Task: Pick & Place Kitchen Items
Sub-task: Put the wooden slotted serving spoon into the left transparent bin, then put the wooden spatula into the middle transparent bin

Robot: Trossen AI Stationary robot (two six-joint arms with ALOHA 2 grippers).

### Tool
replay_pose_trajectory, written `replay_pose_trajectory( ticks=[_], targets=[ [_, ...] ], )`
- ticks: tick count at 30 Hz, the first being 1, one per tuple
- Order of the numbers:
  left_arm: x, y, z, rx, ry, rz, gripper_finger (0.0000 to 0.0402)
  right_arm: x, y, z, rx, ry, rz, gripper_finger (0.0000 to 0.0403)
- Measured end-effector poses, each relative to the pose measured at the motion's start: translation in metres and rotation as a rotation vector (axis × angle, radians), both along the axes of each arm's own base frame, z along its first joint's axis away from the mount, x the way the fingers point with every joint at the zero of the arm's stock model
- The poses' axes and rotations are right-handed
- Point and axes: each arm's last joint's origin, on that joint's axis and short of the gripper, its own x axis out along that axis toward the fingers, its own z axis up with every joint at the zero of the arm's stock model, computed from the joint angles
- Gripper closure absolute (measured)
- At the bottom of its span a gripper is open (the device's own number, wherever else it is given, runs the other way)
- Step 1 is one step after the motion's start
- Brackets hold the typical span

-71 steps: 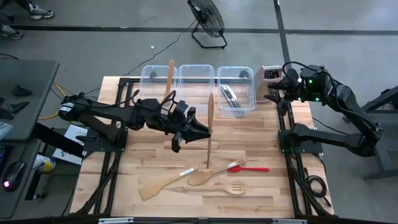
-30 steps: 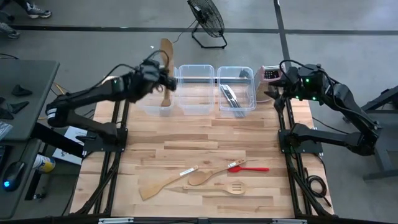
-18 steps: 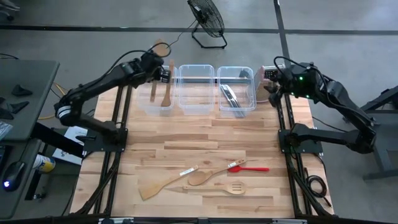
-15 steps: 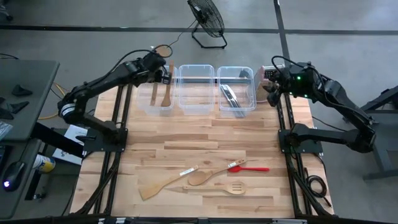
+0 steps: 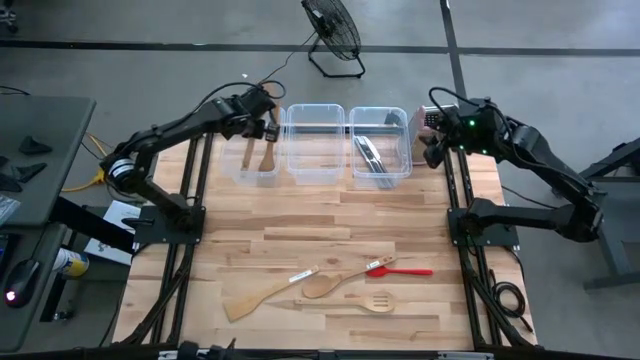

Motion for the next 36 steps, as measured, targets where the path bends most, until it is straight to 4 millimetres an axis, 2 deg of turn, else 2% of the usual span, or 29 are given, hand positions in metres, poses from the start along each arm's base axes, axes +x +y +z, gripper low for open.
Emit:
replay_pose_trajectory(
  ticks=[9, 15, 22, 28, 31, 36],
  targets=[
    [0.008, 0.006, -0.015, -0.042, 0.04, -0.022, 0.0336, 0.001, -0.001, 0.001, -0.019, -0.009, -0.013, 0.0196],
    [0.007, 0.005, -0.016, -0.068, 0.049, -0.022, 0.0335, 0.0, -0.001, 0.002, -0.018, -0.011, -0.011, 0.0196],
    [0.005, 0.003, -0.017, -0.083, 0.062, -0.015, 0.0284, 0.001, 0.0, 0.001, -0.004, -0.02, 0.012, 0.0196],
    [0.006, 0.003, -0.017, -0.097, 0.049, -0.028, 0.0276, 0.001, 0.0, 0.001, -0.017, -0.006, 0.027, 0.0196],
    [0.006, 0.002, -0.012, -0.116, 0.037, -0.039, 0.0275, 0.001, 0.0, 0.001, -0.017, -0.006, 0.028, 0.0196],
    [0.006, 0.001, 0.014, -0.104, 0.022, -0.051, 0.0273, 0.001, 0.0, 0.001, -0.017, -0.005, 0.028, 0.0196]
  ],
)
